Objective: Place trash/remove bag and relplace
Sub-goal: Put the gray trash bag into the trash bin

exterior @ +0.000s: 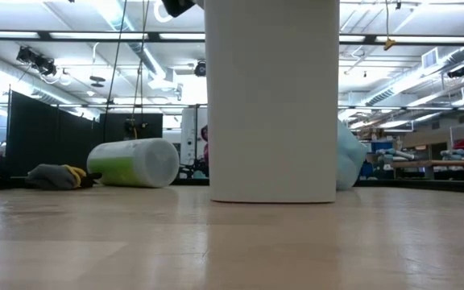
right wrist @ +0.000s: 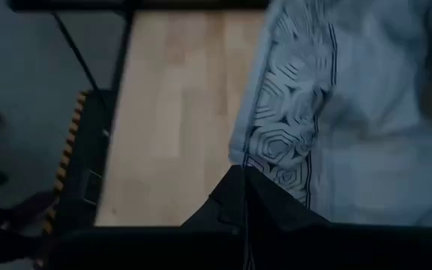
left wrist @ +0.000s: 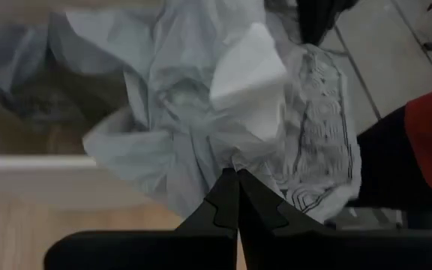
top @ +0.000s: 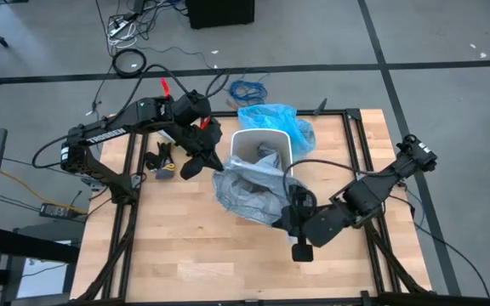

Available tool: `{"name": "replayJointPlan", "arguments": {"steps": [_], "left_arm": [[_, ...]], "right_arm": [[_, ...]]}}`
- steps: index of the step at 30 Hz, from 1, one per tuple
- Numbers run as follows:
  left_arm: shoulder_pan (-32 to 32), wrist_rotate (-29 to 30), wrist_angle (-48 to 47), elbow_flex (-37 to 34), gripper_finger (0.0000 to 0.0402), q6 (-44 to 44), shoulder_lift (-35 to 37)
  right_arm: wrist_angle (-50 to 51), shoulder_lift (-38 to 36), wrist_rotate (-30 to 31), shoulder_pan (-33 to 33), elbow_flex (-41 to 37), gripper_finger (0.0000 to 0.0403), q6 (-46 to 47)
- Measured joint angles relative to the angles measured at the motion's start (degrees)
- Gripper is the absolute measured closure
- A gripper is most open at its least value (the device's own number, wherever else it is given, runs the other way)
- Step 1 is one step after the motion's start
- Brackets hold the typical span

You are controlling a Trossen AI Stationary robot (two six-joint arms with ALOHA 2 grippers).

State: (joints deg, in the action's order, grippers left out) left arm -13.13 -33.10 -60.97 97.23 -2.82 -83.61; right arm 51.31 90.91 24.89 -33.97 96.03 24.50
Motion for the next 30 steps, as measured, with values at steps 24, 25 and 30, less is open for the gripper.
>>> {"name": "replayJointPlan", "arguments": {"steps": [24, 25, 30], "left_arm": [[0.0, 14.56, -6.03, 0.0, 0.0396, -5.98, 0.0], [0.0, 14.89, -6.03, 0.0, 0.0396, -5.97, 0.0], [0.0, 15.72, -5.64, 0.0, 0.0396, -6.0, 0.0]], "right_arm": [[8.61, -0.07, -5.88, 1.44, -2.6, 0.0306, 5.9], [8.48, -0.07, -6.62, 1.44, -2.6, 0.0291, 5.92], [4.23, -0.34, -8.2, 0.38, 0.86, 0.0239, 5.7]]}}
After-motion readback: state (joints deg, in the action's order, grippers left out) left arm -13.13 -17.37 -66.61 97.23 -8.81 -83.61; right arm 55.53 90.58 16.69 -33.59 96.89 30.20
